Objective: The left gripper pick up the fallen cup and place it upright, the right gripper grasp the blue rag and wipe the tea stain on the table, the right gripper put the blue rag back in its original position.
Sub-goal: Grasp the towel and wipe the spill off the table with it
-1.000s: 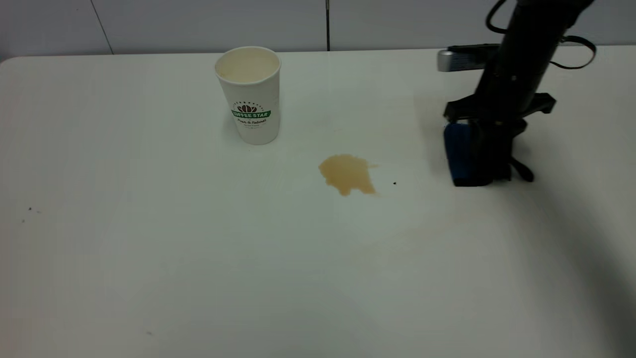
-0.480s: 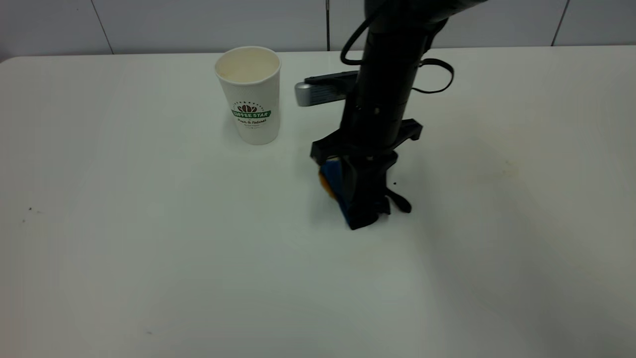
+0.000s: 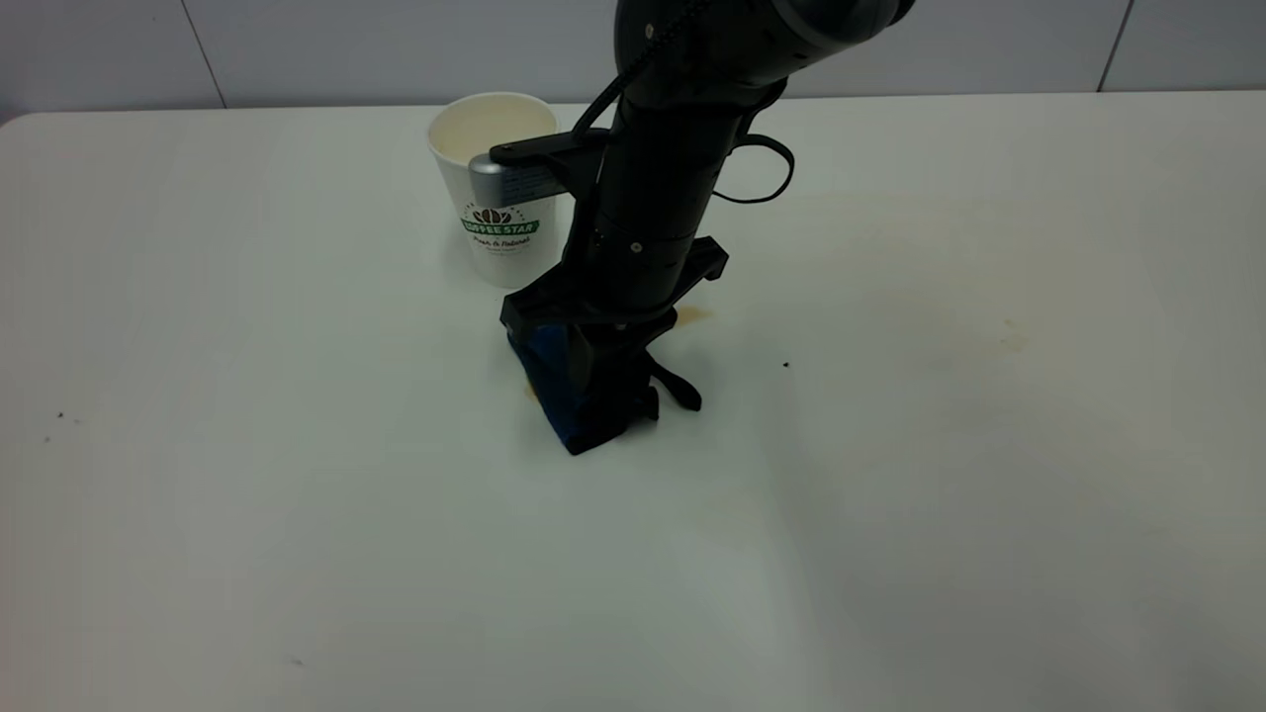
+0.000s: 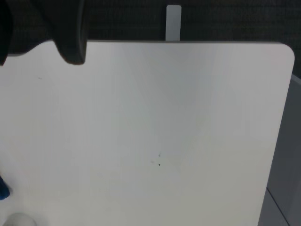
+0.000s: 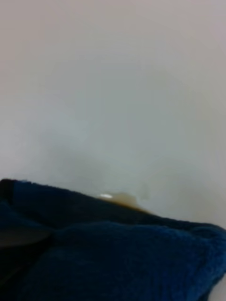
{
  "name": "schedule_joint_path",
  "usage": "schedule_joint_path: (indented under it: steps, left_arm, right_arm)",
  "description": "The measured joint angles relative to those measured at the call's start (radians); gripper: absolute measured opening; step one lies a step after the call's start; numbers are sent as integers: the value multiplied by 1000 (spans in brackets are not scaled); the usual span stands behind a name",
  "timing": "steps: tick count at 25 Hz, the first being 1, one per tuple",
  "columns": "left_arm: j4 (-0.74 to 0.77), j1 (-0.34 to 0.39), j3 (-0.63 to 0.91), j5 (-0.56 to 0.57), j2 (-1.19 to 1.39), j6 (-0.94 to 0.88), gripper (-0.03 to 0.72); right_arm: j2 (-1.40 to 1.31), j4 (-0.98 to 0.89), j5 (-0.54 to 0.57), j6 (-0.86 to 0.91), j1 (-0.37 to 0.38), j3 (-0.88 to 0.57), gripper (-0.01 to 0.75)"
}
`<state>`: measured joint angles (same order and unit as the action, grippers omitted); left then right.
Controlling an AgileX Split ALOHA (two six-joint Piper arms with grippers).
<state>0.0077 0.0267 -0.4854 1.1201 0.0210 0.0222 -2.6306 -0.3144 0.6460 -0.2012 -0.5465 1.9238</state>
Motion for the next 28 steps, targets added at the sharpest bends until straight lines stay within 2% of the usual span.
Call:
schedule_joint_path:
  steps: [6, 10, 15, 18, 24, 28]
  left_arm:
    - [0, 0, 0, 0, 0, 0, 326]
    - [0, 0, 0, 0, 0, 0, 326]
    - [0, 0, 0, 0, 0, 0, 326]
    - [0, 0, 0, 0, 0, 0, 326]
    - [0, 0, 0, 0, 0, 0, 326]
    - [0, 0, 0, 0, 0, 0, 326]
  right_arm:
    - [-31, 26, -22, 6, 73, 0, 117]
    - [-30, 68, -22, 56, 158, 5, 117]
    - [-31, 131, 36, 134, 297, 34, 117]
    - [-33, 131, 78, 145, 339, 54, 117]
    - [-38, 69, 94, 126, 292, 67, 117]
    - [-39, 19, 95, 116, 193, 69, 117]
